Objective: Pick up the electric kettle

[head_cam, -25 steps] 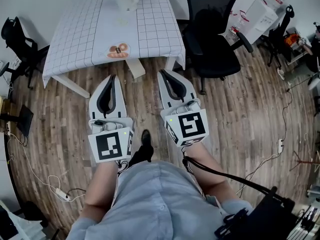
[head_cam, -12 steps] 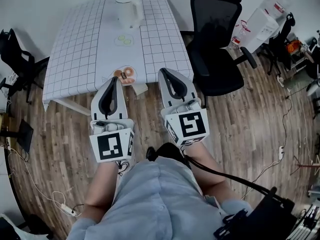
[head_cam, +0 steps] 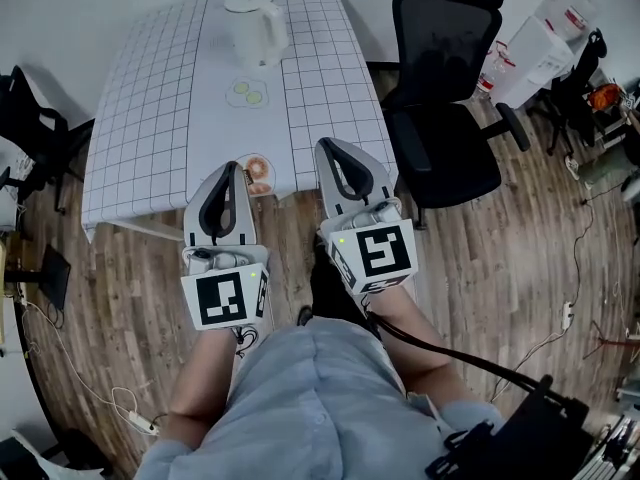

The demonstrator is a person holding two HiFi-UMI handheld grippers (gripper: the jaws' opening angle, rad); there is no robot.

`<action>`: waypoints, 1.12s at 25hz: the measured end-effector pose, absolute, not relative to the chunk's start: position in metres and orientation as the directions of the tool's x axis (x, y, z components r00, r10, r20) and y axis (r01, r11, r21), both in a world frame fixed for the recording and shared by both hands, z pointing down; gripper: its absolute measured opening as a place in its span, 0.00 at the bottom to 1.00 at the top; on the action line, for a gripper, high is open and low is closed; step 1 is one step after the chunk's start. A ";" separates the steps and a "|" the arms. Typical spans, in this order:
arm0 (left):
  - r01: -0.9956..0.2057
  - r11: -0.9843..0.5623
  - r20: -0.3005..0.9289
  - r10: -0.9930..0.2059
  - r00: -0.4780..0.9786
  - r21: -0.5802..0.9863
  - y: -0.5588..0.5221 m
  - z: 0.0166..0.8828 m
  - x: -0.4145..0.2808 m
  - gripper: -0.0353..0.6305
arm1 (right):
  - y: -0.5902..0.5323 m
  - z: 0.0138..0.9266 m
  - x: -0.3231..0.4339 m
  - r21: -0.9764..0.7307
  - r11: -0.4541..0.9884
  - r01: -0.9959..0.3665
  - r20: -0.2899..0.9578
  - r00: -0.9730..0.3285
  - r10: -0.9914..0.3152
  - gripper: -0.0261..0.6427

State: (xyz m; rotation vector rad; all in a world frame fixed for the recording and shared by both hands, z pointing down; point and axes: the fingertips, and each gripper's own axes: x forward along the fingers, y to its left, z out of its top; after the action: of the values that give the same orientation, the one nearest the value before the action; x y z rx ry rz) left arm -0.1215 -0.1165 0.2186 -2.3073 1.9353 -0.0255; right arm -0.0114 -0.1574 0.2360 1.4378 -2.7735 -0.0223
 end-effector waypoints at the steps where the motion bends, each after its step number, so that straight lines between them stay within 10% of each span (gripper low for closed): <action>1: -0.980 -0.165 -0.069 -0.982 0.173 -0.113 -0.122 0.221 -0.120 0.05 | -0.164 0.240 -0.010 0.020 0.582 -0.813 0.009 -0.582 -0.813 0.04; 28: -0.994 0.000 -0.133 -0.991 0.015 -0.107 -0.253 0.112 -0.065 0.05 | -0.316 0.150 0.032 0.070 0.716 -0.695 0.026 -0.716 -0.697 0.04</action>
State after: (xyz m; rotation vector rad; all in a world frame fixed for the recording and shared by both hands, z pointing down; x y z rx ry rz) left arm -0.0653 -0.2530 0.1122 -2.1091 2.0930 0.0288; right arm 0.0319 -0.3164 0.1504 1.1622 -2.8633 -0.0860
